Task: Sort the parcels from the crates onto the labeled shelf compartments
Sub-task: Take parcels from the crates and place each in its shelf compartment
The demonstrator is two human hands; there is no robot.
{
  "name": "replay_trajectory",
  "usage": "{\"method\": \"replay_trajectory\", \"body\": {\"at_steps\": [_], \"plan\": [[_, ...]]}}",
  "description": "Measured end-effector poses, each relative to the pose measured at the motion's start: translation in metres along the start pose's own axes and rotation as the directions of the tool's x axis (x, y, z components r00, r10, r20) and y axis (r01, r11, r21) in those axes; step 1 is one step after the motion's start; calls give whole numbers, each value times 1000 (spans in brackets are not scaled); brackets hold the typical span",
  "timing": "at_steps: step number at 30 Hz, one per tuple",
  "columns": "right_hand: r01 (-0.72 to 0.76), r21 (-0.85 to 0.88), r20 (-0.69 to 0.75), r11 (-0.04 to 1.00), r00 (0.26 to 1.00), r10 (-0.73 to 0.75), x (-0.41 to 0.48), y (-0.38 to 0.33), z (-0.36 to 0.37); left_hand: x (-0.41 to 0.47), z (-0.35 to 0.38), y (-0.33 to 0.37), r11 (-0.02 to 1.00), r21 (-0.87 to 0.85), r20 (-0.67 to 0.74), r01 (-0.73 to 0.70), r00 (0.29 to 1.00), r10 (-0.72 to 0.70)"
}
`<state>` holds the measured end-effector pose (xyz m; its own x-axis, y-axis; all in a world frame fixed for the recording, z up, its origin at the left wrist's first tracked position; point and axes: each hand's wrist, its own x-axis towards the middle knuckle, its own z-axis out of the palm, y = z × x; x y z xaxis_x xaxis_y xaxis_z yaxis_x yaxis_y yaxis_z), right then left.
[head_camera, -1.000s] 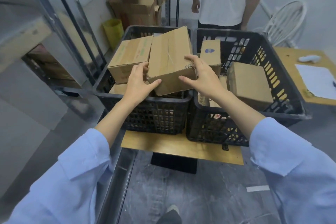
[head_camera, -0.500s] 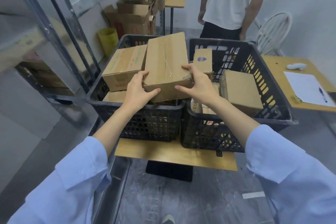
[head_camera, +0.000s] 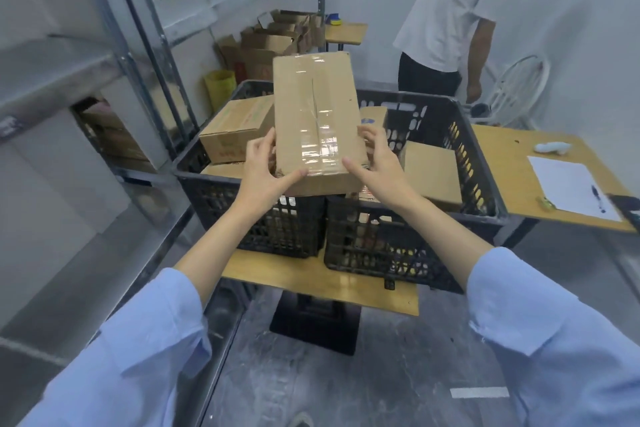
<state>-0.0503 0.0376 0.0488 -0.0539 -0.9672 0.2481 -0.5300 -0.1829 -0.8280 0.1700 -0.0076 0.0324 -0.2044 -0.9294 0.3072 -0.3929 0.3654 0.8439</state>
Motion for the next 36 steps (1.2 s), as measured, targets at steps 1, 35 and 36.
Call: {"method": "replay_trajectory", "body": {"at_steps": [1, 35, 36], "plan": [[7, 18, 17, 1000, 1000, -7, -6, -1, -2, -8, 1, 4, 1000, 4, -15, 18, 1000, -18], [343, 237, 418, 909, 809, -414, -103, -127, 123, -274, -151, 63, 946, 67, -571, 318, 789, -224], [368, 231, 429, 901, 793, -434, -106, -132, 129, -281, -156, 64, 940, 69, -581, 335, 779, -235]]}}
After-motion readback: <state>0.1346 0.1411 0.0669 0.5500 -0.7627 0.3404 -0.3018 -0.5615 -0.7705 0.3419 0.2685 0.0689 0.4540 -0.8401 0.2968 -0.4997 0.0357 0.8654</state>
